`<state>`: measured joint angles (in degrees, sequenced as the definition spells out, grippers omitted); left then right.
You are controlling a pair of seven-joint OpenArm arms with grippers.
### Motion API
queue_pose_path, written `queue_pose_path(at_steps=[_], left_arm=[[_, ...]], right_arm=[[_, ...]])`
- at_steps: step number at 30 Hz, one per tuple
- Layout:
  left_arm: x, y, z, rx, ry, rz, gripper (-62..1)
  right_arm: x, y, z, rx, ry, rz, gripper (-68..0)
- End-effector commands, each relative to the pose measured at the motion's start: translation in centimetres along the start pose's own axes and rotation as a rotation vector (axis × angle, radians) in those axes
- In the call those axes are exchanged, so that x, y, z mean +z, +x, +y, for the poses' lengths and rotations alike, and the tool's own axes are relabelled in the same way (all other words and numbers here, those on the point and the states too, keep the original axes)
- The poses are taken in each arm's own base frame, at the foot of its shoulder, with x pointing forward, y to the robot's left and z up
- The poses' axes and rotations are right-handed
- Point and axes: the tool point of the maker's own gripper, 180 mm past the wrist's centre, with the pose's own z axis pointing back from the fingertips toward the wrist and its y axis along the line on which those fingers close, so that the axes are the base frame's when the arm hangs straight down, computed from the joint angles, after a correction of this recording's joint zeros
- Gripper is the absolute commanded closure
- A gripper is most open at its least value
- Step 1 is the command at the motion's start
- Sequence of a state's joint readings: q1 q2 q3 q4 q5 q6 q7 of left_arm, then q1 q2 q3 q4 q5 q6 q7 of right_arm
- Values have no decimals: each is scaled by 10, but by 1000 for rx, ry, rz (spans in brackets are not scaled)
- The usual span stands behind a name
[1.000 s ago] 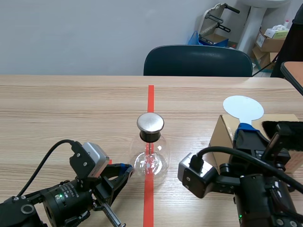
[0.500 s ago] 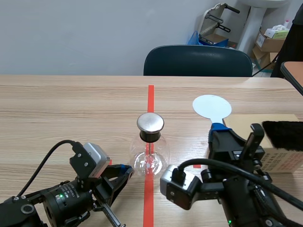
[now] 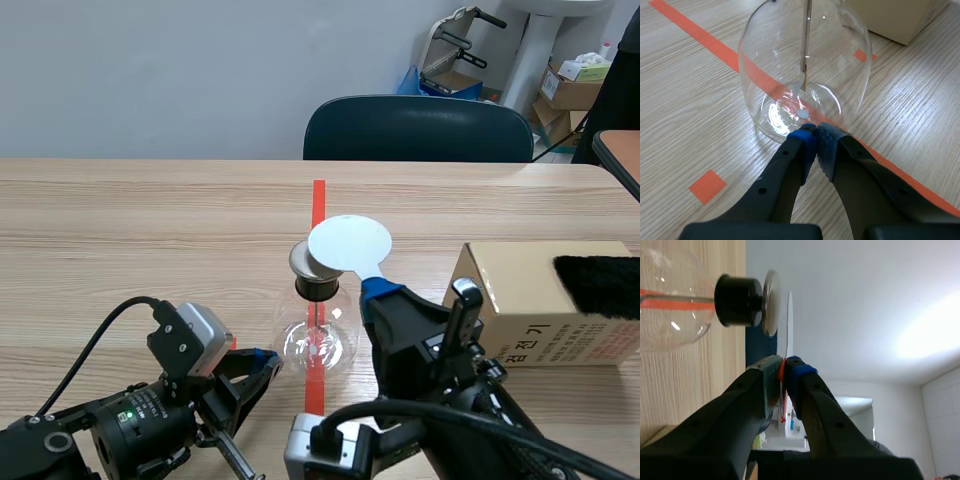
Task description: Do the electroscope experiment
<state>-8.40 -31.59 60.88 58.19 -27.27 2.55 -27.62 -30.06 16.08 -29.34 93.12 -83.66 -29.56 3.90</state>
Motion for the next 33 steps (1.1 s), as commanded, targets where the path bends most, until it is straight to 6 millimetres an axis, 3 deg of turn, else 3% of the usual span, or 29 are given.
queue_pose_path(at_steps=[1, 8, 24, 33], left_arm=[[-2, 7, -2, 4, -3, -27, -27], [-2, 7, -2, 4, -3, -28, -27], [-2, 7, -2, 4, -3, -28, -27], [-2, 7, -2, 4, -3, -28, -27]], right_arm=[[-1, 0, -9, 16, -30, -19, -8], [-1, 11, -9, 17, -30, -81, -8], [-1, 11, -9, 17, -30, -81, -8], [-1, -14, -9, 15, -31, 59, -8]])
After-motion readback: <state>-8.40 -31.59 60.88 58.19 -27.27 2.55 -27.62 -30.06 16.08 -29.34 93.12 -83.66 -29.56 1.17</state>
